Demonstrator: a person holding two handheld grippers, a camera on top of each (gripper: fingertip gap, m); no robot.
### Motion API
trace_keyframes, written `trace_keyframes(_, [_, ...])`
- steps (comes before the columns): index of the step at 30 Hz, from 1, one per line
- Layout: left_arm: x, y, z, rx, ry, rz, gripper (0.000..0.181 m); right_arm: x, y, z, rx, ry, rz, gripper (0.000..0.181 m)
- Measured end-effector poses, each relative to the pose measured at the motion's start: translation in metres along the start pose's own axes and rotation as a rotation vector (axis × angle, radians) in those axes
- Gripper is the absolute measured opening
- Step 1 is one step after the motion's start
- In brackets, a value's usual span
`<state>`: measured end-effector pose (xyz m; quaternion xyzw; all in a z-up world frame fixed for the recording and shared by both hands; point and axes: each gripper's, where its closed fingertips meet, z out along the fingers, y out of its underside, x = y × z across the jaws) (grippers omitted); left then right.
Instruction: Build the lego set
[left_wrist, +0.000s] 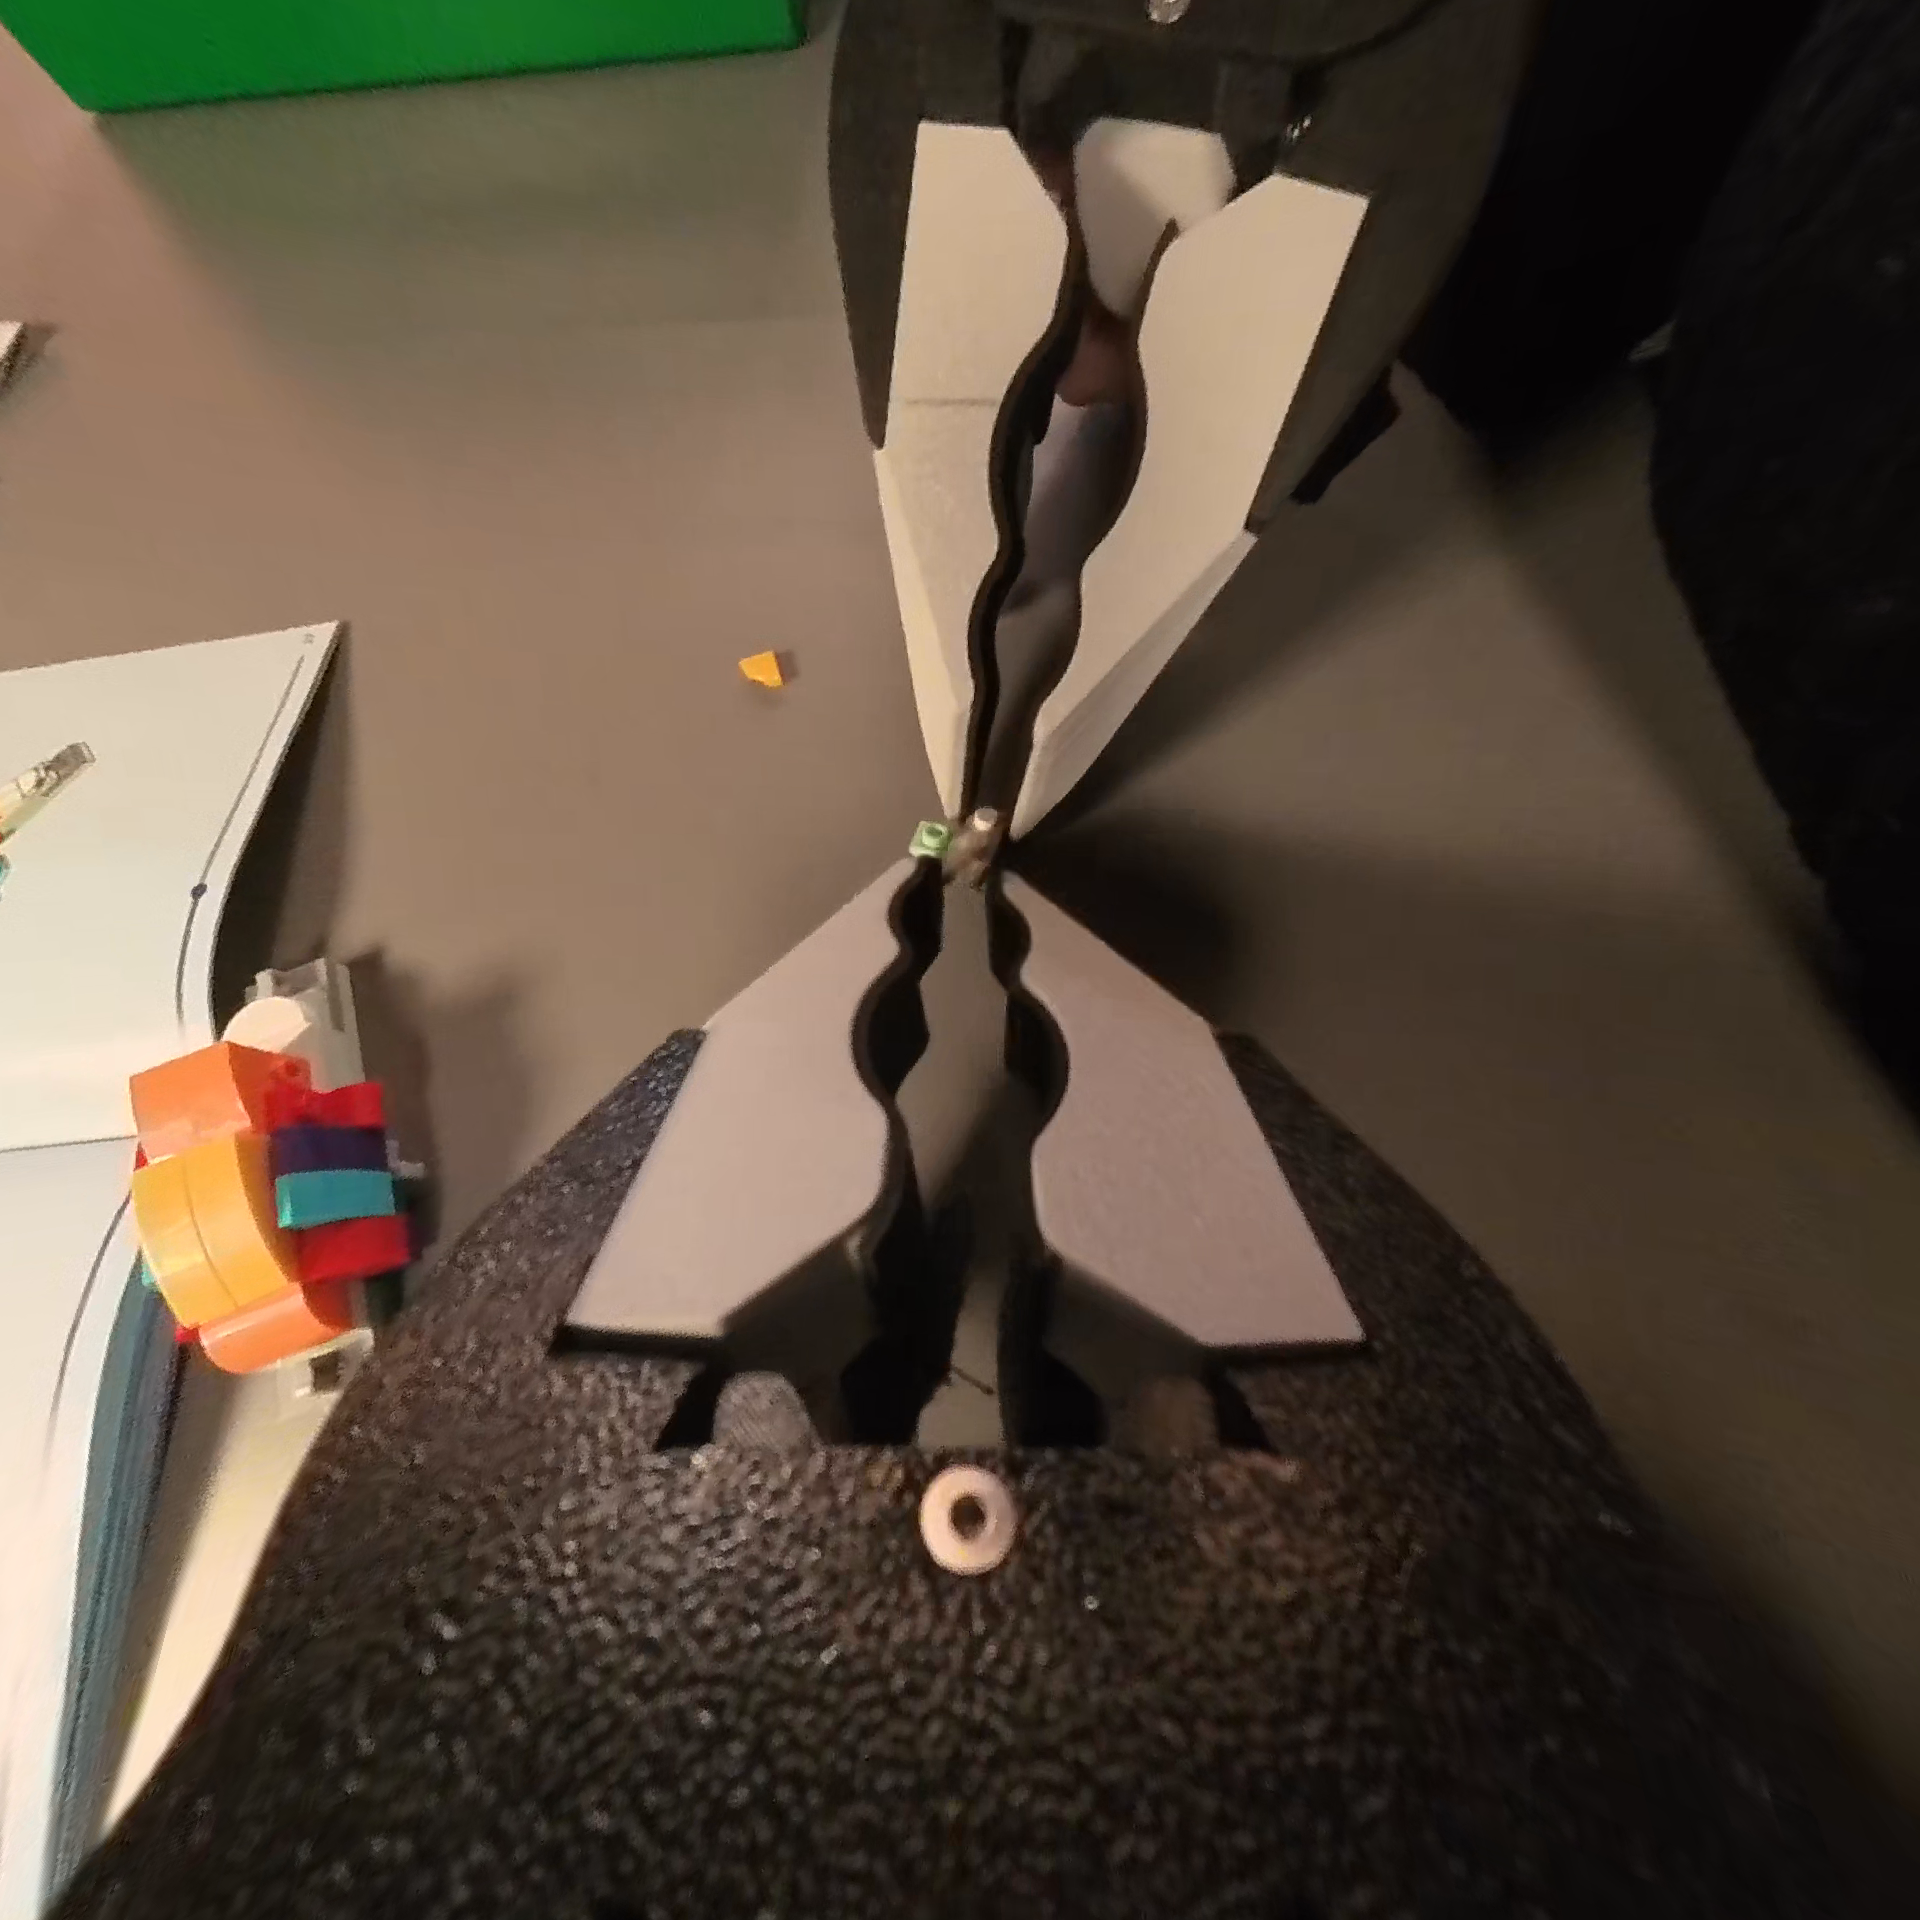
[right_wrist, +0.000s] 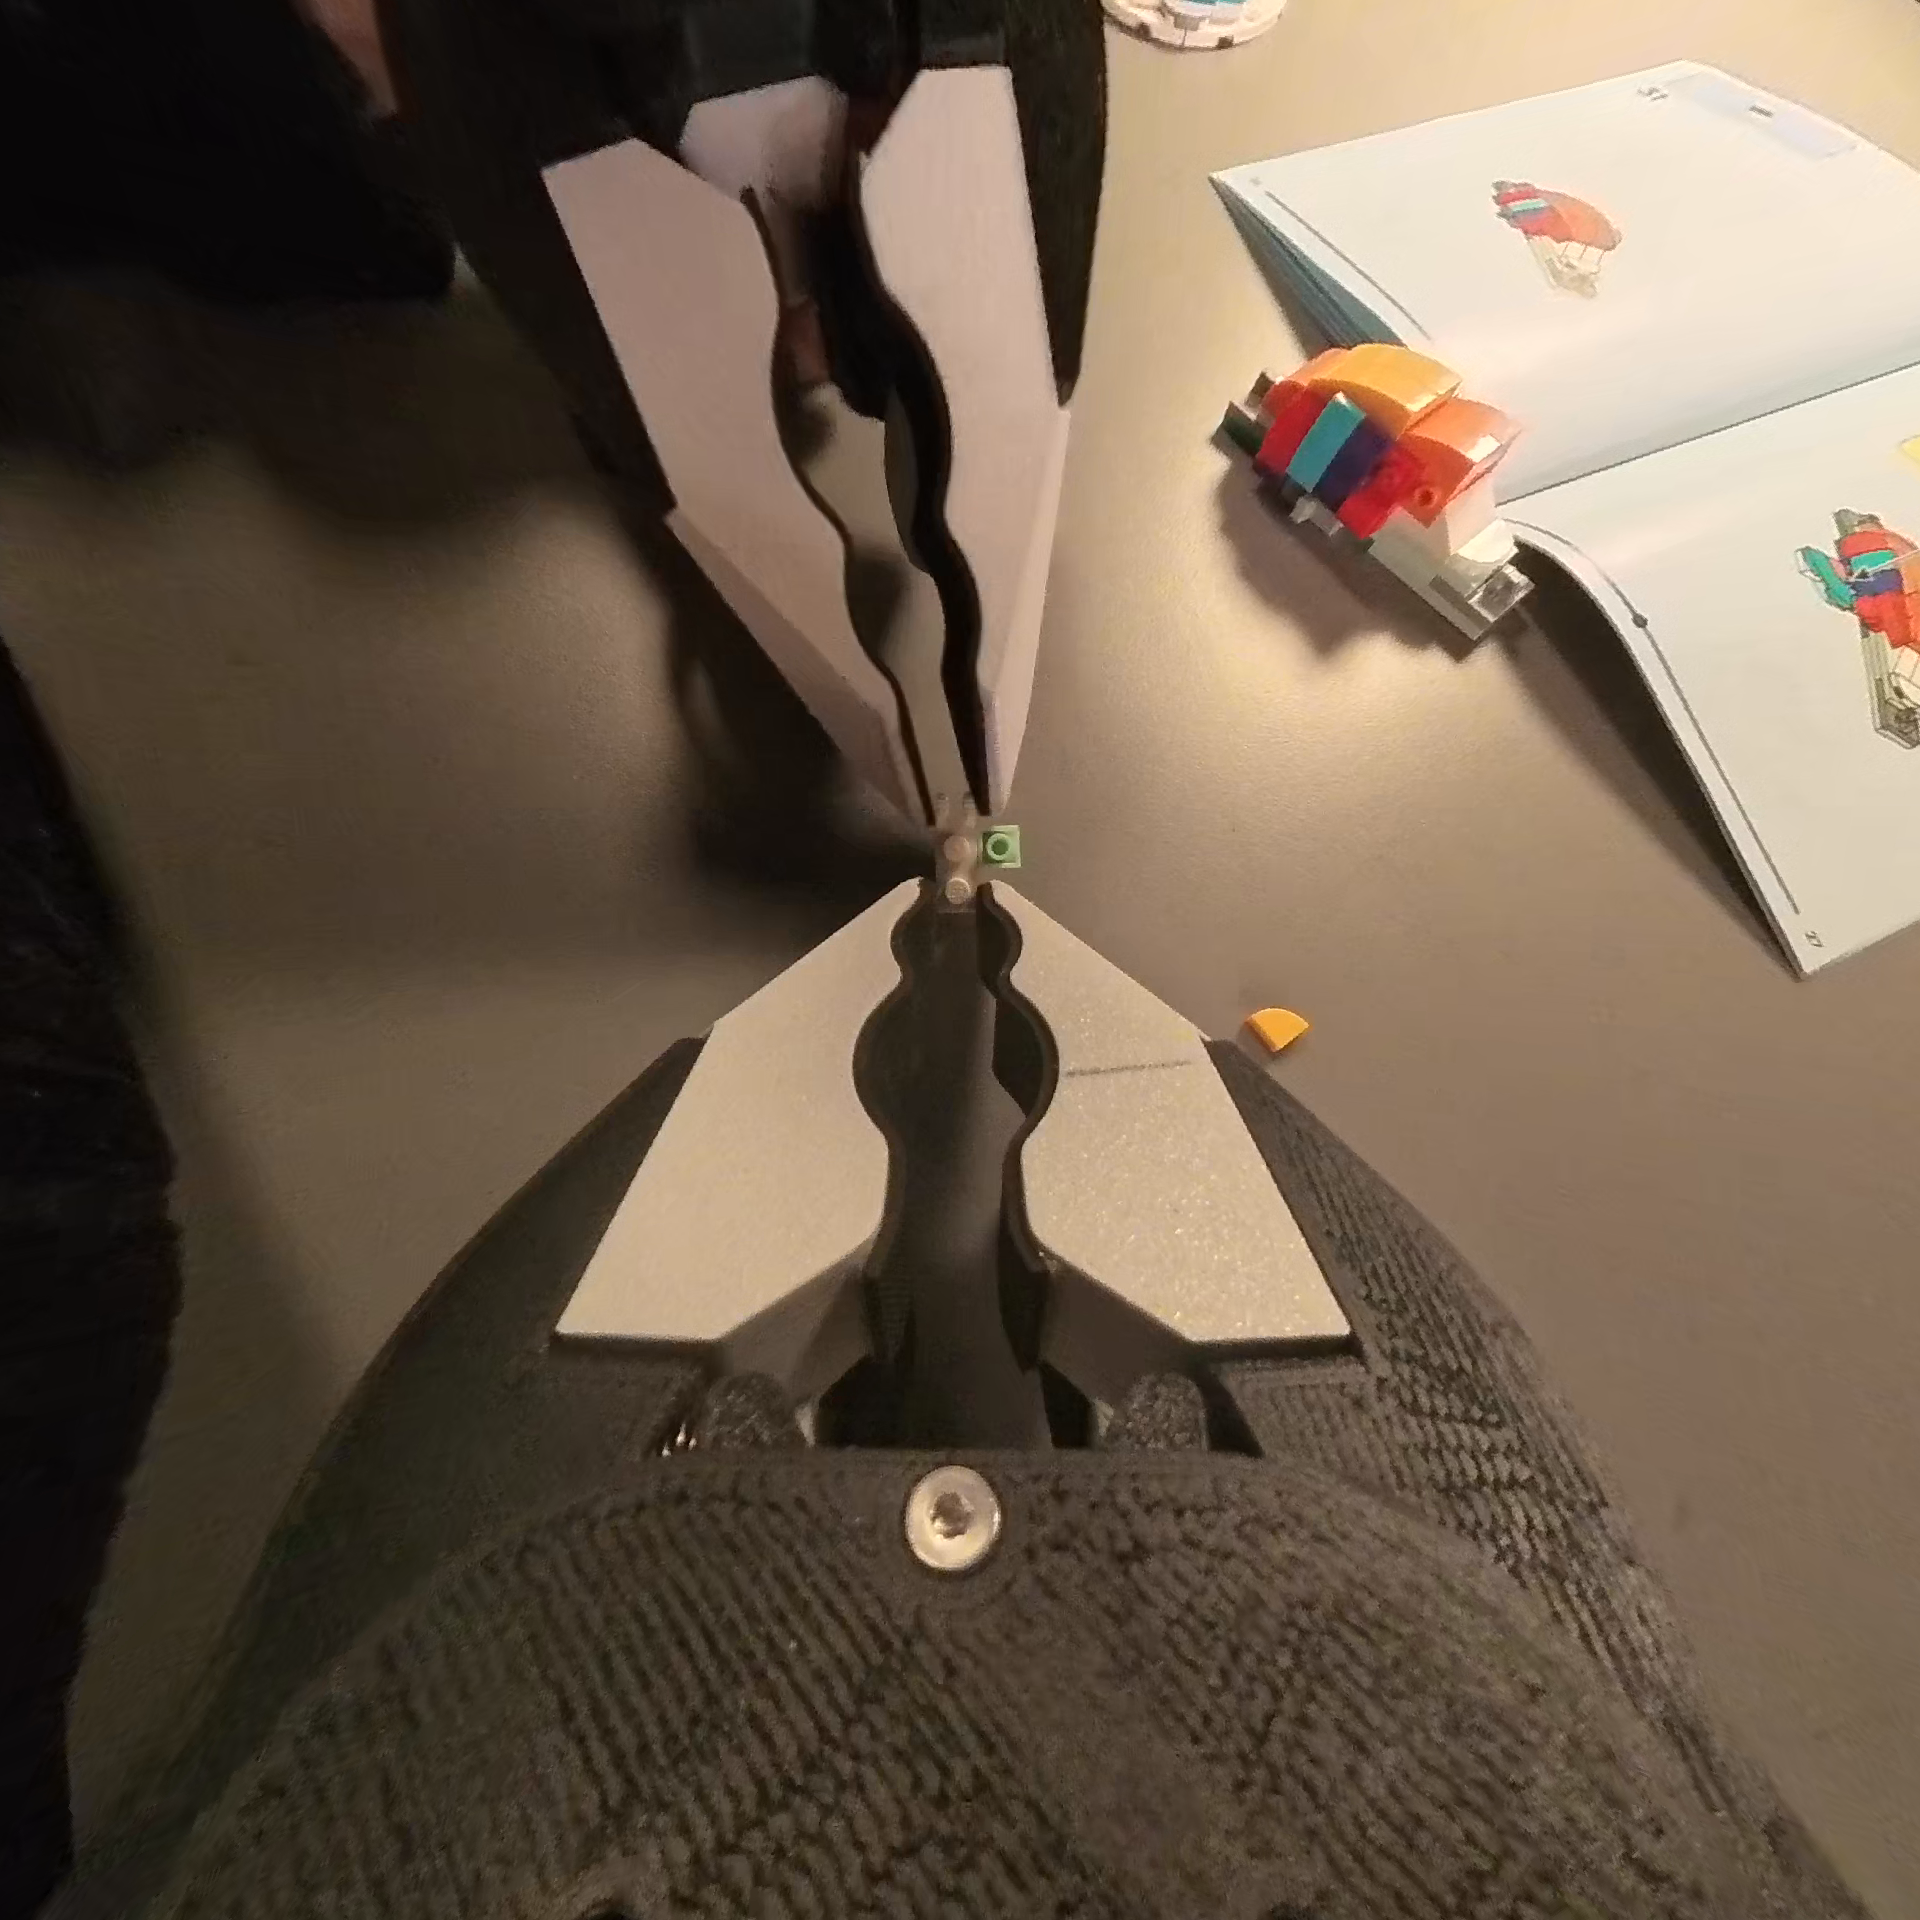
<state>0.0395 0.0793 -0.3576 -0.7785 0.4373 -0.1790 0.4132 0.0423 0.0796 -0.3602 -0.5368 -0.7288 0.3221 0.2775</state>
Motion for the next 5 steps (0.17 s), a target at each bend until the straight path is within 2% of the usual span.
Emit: trace_keyframes(5, [0.0017, -0.0025, -0.002, 0.021, 0.021, -0.005, 0.006, -0.0007, 0.0001, 0.0, 0.0, -0.012, 0.008, 0.007])
